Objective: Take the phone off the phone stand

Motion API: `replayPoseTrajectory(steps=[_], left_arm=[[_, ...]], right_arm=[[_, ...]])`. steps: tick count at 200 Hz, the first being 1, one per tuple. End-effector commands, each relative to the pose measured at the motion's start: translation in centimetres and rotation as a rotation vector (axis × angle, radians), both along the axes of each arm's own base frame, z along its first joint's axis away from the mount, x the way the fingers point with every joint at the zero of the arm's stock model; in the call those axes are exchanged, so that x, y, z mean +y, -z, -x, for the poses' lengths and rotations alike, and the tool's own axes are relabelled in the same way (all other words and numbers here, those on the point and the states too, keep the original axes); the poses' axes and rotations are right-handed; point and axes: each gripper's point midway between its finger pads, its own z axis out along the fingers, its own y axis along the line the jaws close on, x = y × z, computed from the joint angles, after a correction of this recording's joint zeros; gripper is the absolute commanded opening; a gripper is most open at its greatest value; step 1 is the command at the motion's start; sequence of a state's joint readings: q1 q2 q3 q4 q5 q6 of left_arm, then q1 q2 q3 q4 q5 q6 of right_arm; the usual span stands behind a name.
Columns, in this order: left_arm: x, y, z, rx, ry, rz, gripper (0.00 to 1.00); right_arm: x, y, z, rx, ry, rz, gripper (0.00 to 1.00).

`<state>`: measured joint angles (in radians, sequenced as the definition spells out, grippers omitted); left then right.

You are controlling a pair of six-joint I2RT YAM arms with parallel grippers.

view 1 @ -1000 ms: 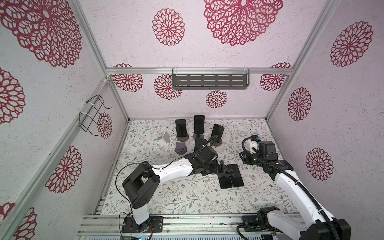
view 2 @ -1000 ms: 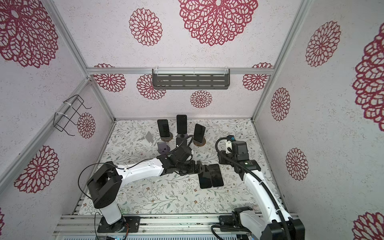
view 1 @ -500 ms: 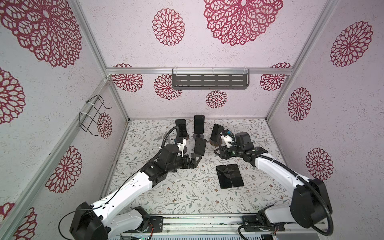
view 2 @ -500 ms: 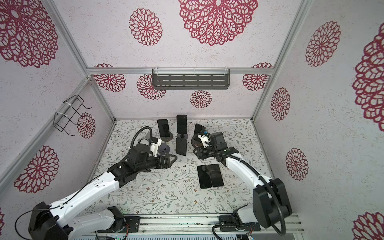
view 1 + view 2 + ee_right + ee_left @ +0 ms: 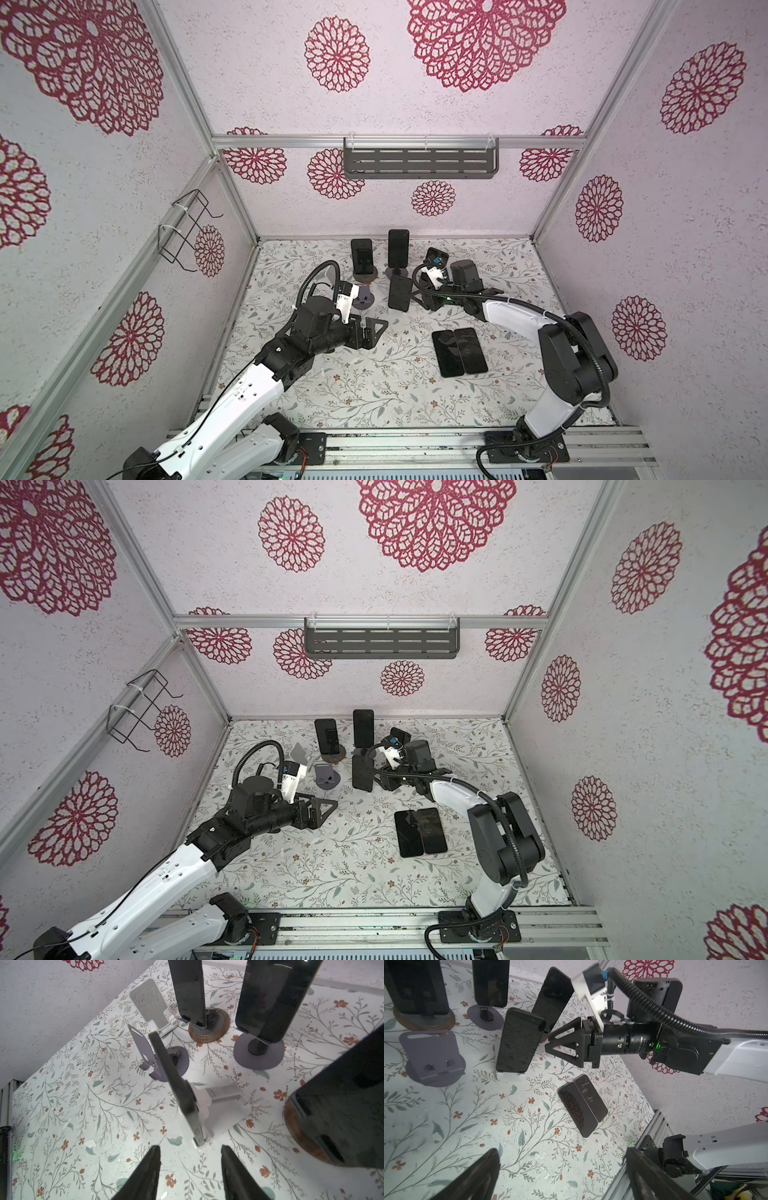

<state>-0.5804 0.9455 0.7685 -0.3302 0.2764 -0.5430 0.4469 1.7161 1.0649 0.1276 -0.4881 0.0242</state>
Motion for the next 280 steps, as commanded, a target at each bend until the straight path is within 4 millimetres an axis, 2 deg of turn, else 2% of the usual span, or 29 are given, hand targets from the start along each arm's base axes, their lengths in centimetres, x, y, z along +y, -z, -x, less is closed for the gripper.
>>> replayPoseTrajectory(steps=[1,50,94,109,148,179,223,247,266,280], left_arm=[[0.2,0.9,-0.1,0.002,0.011,-0.026,0.98],[-0.8,0.9,-1.2,0.021,0.020,-0.024,0.98],[-1.0,1.3,-1.3,0.059,0.019,-0.029,1.00],[-1.0,1.6,-1.4,0.064,0.013,-0.036,0.99],[-0.8,1.9,-1.3,0.075,0.005,-0.046,0.99],[-0.7,1.8,-1.3,0.065,0.007,-0.049,0.99],[-1.6,0.1,-0.5,-0.014,0.098,-0.009,0.97],[-1.7,-1.0,-0.3,-0.100,0.136,-0.008,0.93],[-1.2,-1.3,-1.0,-0.141,0.109,-0.028,0.84],[-1.3,-1.5,-1.4,-0.176,0.122,-0.030,0.82]], right_arm=[[1.7,-2.7,-1.2,-0.087,-0.052,-0.065,0.51],[2.7,-2.4,-2.3,-0.089,-0.076,-0.071,0.49],[3.8,-2.6,-2.2,-0.078,-0.139,-0.106,0.42],[3.9,-2.6,-2.3,-0.077,-0.143,-0.102,0.37],[3.9,-2.6,-2.3,-0.046,-0.141,-0.087,0.15],[4.1,-4.3,-1.7,-0.024,-0.165,-0.106,0.08],[3.5,-7.2,0.3,-0.014,-0.195,-0.107,0.06],[2.5,-8.6,1.9,-0.002,-0.198,-0.069,0.05],[1.5,-9.4,2.9,-0.009,-0.187,-0.025,0.03],[0.8,-10.2,3.9,-0.005,-0.187,-0.003,0.03]])
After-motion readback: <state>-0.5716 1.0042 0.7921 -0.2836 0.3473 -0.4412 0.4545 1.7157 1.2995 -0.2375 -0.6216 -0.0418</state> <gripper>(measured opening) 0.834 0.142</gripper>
